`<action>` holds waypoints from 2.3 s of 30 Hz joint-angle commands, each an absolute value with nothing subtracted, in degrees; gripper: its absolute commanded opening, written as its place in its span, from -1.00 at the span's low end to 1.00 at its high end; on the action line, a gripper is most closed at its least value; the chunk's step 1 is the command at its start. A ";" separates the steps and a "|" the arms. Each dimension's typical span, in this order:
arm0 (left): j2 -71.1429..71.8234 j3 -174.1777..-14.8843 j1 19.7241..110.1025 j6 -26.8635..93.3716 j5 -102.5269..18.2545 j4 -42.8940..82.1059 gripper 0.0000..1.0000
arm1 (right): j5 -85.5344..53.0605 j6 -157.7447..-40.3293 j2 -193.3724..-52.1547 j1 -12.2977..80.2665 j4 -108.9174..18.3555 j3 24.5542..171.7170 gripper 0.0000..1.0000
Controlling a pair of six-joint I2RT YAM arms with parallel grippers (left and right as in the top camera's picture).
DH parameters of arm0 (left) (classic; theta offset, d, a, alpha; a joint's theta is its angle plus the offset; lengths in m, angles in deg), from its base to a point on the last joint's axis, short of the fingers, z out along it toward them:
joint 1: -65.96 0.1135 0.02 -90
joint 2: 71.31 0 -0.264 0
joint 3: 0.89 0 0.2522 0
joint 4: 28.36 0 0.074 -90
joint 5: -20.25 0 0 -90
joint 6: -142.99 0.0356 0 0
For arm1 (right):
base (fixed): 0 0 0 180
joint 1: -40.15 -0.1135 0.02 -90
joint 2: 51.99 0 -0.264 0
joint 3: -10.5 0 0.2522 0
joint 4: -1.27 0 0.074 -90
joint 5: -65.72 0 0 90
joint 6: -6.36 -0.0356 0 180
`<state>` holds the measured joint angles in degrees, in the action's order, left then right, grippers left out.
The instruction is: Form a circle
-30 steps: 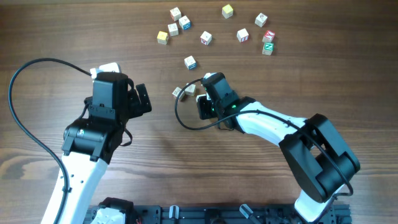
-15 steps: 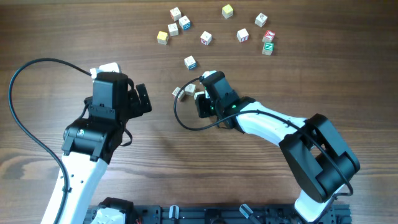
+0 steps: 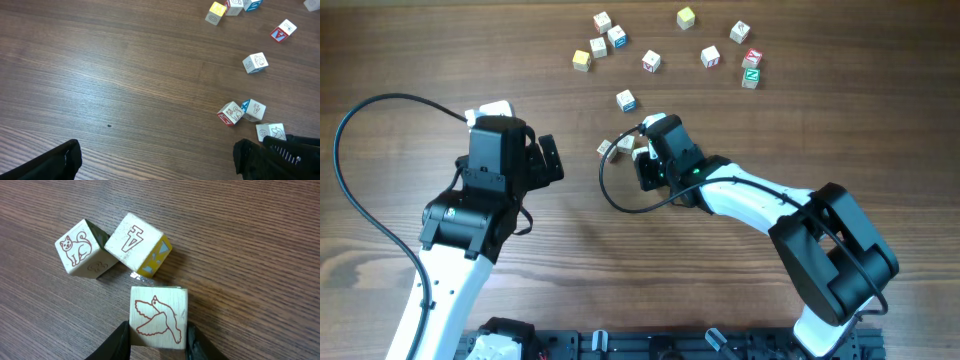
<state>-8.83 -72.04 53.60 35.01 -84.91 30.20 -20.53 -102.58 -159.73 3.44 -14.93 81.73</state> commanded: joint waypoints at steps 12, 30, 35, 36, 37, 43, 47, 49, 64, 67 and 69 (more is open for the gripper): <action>-8.70 -72.02 53.86 34.29 -85.48 30.04 1.00 | -21.89 -100.15 -159.67 3.24 -14.76 81.60 -0.23; -8.70 -72.02 53.86 34.29 -85.48 30.04 1.00 | -21.89 -100.83 -159.67 3.24 -14.26 81.60 -0.46; -8.70 -72.02 53.86 34.29 -85.48 30.04 1.00 | -21.91 -102.27 -159.67 3.24 -12.97 81.60 -0.46; -8.70 -72.02 53.86 34.29 -85.48 30.04 1.00 | -21.91 -102.29 -159.67 3.26 -12.99 81.60 -0.46; -8.70 -72.02 53.86 34.29 -85.48 30.04 1.00 | -21.91 -102.32 -159.67 3.26 -12.99 81.60 -0.46; -8.70 -72.02 53.86 34.29 -85.48 30.04 1.00 | -21.91 -102.29 -159.67 3.26 -14.01 81.60 -0.46; -8.70 -72.02 53.86 34.29 -85.48 30.04 1.00 | -24.47 -104.83 -159.67 3.26 -15.06 81.60 -0.46; -8.70 -72.02 53.86 34.29 -85.48 30.04 1.00 | -25.12 -105.27 -159.67 3.26 -14.87 81.60 -0.45; -8.70 -72.02 53.89 34.29 -85.48 30.04 1.00 | -22.96 -104.68 -159.67 3.24 -13.88 81.60 -0.45; -8.70 -72.02 53.86 34.29 -85.46 30.04 1.00 | -22.72 -104.63 -159.67 3.24 -13.66 81.60 -0.45; -8.70 -72.02 53.86 34.29 -85.48 30.04 1.00 | -22.72 -104.65 -159.67 3.24 -13.45 81.60 -0.45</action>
<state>-8.83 -72.02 53.60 35.01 -84.91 30.20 -23.02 -104.59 -159.71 3.42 -13.71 81.73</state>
